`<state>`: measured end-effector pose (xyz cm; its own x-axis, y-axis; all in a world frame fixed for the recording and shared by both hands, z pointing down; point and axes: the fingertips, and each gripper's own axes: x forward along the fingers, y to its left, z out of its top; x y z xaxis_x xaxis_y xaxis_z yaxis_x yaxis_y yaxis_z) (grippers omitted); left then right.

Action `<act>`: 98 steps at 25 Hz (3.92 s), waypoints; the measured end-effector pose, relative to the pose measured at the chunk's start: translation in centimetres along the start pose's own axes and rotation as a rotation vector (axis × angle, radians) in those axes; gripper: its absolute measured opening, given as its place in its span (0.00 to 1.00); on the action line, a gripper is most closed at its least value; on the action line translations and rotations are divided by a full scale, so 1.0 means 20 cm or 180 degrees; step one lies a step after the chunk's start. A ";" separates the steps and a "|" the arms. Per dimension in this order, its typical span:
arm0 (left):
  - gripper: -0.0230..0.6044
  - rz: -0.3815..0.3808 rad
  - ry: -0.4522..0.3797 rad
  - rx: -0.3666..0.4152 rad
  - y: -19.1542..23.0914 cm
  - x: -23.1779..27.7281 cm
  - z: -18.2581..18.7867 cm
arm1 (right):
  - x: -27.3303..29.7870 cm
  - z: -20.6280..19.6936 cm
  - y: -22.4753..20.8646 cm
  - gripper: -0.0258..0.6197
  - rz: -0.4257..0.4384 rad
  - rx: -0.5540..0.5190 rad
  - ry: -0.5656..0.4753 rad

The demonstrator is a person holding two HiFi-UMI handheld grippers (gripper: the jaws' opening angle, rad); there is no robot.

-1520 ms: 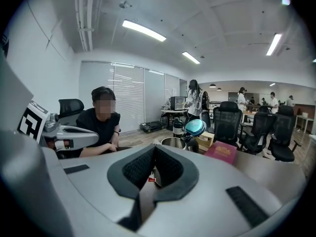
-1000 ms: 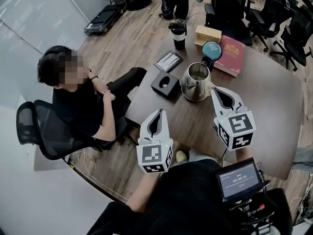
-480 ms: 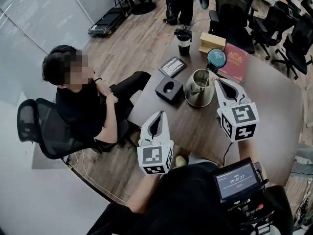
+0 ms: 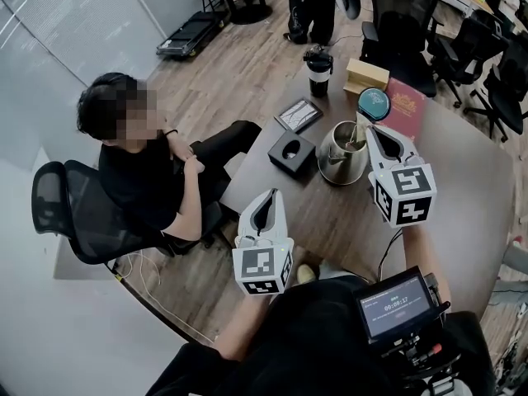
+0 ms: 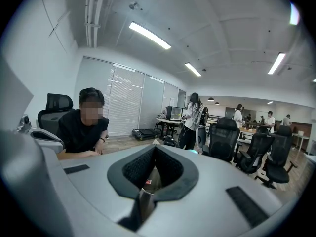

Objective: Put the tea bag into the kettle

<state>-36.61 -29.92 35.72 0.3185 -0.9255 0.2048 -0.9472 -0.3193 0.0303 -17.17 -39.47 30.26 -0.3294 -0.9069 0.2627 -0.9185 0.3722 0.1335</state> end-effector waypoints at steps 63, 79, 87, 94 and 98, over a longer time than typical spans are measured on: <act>0.05 0.0207 0.0334 -0.0121 0.09 0.14 -0.14 | 0.31 -0.57 0.06 0.08 0.0201 0.0190 0.0669; 0.05 0.0116 0.0188 -0.0079 0.05 0.03 -0.09 | 0.06 -0.46 0.17 0.08 0.0237 0.0154 0.0429; 0.04 -0.0034 0.0113 -0.0058 -0.06 -0.05 -0.09 | -0.19 -0.38 0.28 0.05 0.0337 0.0133 0.0264; 0.05 -0.0135 0.0081 -0.0041 -0.20 -0.11 -0.09 | -0.36 -0.40 0.30 0.05 0.0350 0.0132 0.0237; 0.05 -0.0141 0.0074 -0.0035 -0.29 -0.13 -0.07 | -0.44 -0.43 0.26 0.05 0.0359 0.0133 0.0257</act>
<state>-32.06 -25.34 36.42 0.3593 -0.9055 0.2258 -0.9326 -0.3574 0.0505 -17.21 -27.90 36.96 -0.4139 -0.8404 0.3499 -0.8855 0.4608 0.0593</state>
